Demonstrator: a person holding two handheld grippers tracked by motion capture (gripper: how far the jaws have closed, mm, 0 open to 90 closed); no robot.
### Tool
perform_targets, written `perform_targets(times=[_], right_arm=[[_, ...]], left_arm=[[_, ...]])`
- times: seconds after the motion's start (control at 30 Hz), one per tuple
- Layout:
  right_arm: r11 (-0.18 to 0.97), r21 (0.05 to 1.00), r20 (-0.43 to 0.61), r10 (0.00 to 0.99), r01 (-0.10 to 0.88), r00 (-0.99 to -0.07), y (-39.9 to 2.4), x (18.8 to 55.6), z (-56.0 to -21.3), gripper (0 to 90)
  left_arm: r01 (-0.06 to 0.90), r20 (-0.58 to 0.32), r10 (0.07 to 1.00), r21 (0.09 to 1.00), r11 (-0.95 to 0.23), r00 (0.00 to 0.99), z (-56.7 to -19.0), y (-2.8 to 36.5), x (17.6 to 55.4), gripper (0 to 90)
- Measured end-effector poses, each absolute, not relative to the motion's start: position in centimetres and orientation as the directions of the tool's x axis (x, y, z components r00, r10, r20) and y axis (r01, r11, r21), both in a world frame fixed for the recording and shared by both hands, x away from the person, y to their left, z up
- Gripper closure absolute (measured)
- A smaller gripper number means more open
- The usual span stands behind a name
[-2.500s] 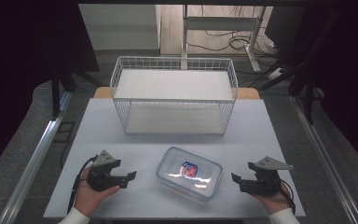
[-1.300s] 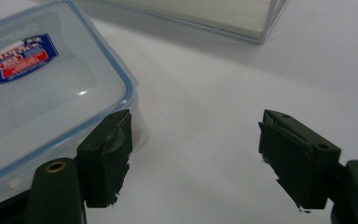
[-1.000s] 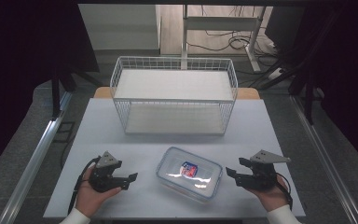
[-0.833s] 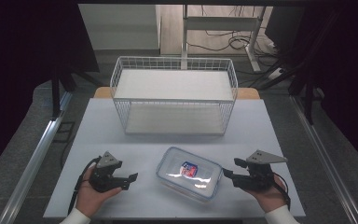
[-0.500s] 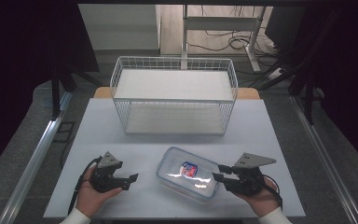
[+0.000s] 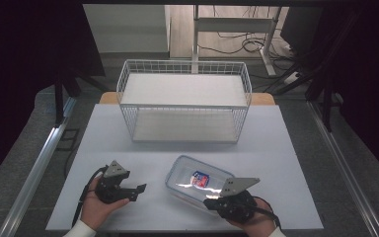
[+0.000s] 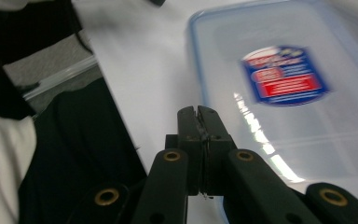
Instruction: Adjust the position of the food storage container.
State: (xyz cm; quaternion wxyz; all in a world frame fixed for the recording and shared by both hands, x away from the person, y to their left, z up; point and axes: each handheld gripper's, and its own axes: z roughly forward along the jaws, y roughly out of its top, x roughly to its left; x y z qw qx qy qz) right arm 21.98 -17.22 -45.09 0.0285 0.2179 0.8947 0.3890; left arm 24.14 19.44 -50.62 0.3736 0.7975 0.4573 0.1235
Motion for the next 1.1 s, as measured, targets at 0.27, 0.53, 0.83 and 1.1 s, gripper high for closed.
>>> perform_targets(times=[0.27,0.53,0.83,1.1], right_arm=[[0.699,0.624,0.097,0.373,0.348,-0.923,-15.9,21.4,-47.0,88.1],[0.722,0.598,0.080,0.379,0.349,-0.922,-16.2,21.7,-47.6,88.5],[0.730,0.594,0.020,0.408,0.339,-0.913,-16.8,21.9,-47.4,88.7],[0.703,0.610,-0.005,0.465,0.366,-0.885,-18.8,23.1,-47.1,88.8]], left_arm=[[0.639,-0.146,0.820,0.707,-0.304,0.553,-50.6,19.4,24.1,21.5],[0.639,-0.149,0.819,0.707,-0.304,0.554,-50.6,19.4,24.1,21.6],[0.639,-0.150,0.819,0.707,-0.303,0.554,-50.5,19.5,24.0,21.6],[0.639,-0.150,0.818,0.706,-0.305,0.556,-50.6,19.4,24.1,21.6]])
